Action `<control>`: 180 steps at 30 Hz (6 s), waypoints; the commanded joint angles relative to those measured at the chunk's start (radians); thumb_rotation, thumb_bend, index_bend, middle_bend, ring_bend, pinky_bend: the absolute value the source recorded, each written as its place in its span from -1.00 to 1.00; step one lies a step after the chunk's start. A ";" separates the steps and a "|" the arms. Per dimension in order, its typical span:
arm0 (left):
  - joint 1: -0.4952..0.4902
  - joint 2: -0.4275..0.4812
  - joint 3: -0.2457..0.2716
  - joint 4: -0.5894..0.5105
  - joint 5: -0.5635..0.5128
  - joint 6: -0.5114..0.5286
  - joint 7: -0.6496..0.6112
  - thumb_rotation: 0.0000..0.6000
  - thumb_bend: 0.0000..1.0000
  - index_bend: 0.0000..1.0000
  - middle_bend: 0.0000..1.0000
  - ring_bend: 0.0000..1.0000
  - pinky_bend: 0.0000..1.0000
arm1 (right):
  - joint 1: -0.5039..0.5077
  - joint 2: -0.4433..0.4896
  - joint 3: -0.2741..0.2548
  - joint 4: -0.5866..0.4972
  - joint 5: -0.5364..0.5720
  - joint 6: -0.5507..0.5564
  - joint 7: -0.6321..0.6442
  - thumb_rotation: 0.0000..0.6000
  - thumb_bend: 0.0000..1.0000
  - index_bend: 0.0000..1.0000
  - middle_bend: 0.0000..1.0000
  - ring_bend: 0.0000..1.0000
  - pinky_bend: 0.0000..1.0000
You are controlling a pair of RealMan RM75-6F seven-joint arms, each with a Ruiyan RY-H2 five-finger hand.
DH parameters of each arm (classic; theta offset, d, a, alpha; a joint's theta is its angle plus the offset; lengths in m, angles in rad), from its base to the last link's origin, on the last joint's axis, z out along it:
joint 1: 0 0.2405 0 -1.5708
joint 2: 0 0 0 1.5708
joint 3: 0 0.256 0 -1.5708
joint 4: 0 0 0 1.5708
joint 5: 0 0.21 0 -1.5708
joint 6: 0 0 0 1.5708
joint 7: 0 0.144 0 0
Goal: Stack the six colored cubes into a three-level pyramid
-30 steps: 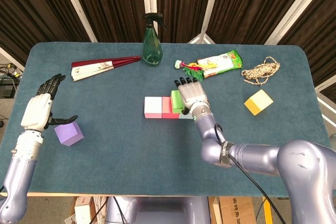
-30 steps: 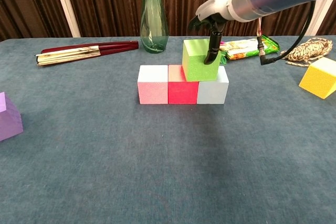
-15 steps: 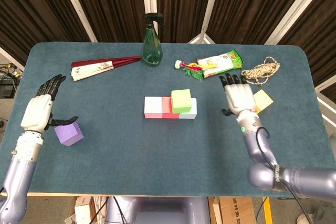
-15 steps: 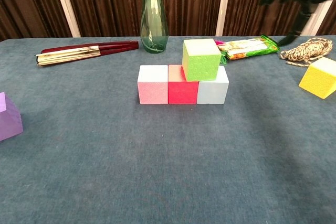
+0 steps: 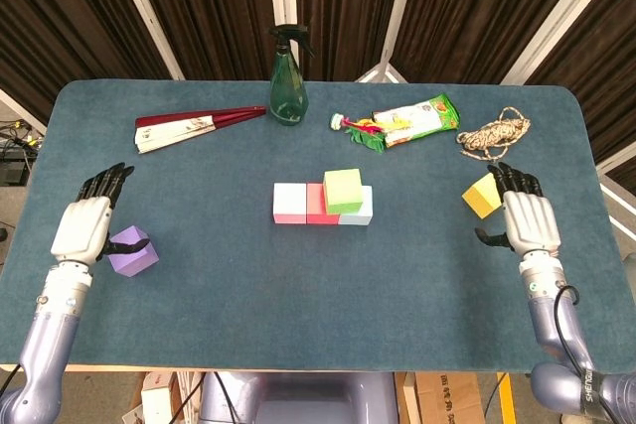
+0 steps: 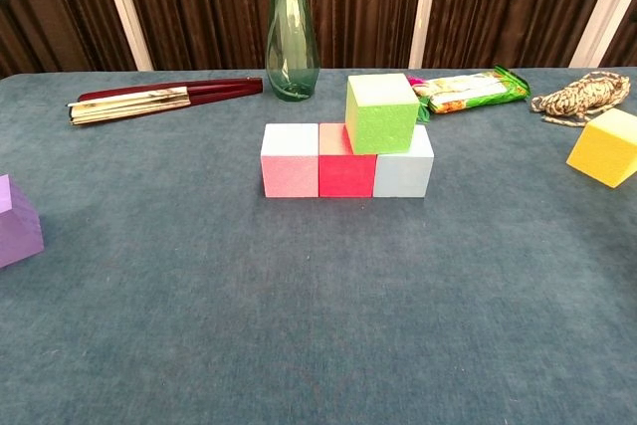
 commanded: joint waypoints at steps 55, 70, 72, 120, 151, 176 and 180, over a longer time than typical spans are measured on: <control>-0.070 -0.139 -0.023 0.136 -0.258 -0.087 0.199 1.00 -0.26 -0.96 -0.26 -0.92 -0.96 | -0.194 -0.012 0.232 0.062 -0.135 -0.188 0.055 1.00 -0.46 -1.00 -1.00 -1.00 -0.98; -0.383 -0.165 -0.178 0.170 -0.385 -0.258 0.307 1.00 -0.27 -0.96 -0.26 -0.92 -0.96 | -0.213 -0.005 0.266 0.067 -0.130 -0.210 0.079 1.00 -0.46 -1.00 -1.00 -1.00 -0.98; -0.420 -0.178 -0.184 0.192 -0.427 -0.275 0.323 1.00 -0.27 -0.96 -0.26 -0.92 -0.96 | -0.215 -0.003 0.269 0.068 -0.129 -0.217 0.083 1.00 -0.46 -1.00 -1.00 -1.00 -0.98; -0.788 -0.385 -0.109 0.451 -0.628 -0.350 0.413 1.00 -0.27 -0.97 -0.26 -0.92 -0.96 | -0.237 0.000 0.310 0.088 -0.120 -0.275 0.141 1.00 -0.46 -1.00 -1.00 -1.00 -0.98; -0.811 -0.439 -0.082 0.511 -0.586 -0.355 0.375 1.00 -0.27 -0.97 -0.26 -0.92 -0.96 | -0.240 0.002 0.315 0.090 -0.113 -0.293 0.153 1.00 -0.46 -1.00 -1.00 -1.00 -0.98; -0.818 -0.456 -0.076 0.532 -0.602 -0.356 0.378 1.00 -0.28 -0.97 -0.30 -0.92 -0.96 | -0.240 0.002 0.315 0.094 -0.110 -0.302 0.157 1.00 -0.46 -1.00 -1.00 -1.00 -0.98; -0.819 -0.456 -0.076 0.532 -0.602 -0.355 0.379 1.00 -0.30 -0.98 -0.33 -0.92 -0.96 | -0.240 0.002 0.316 0.094 -0.109 -0.302 0.158 1.00 -0.46 -1.00 -1.00 -1.00 -0.98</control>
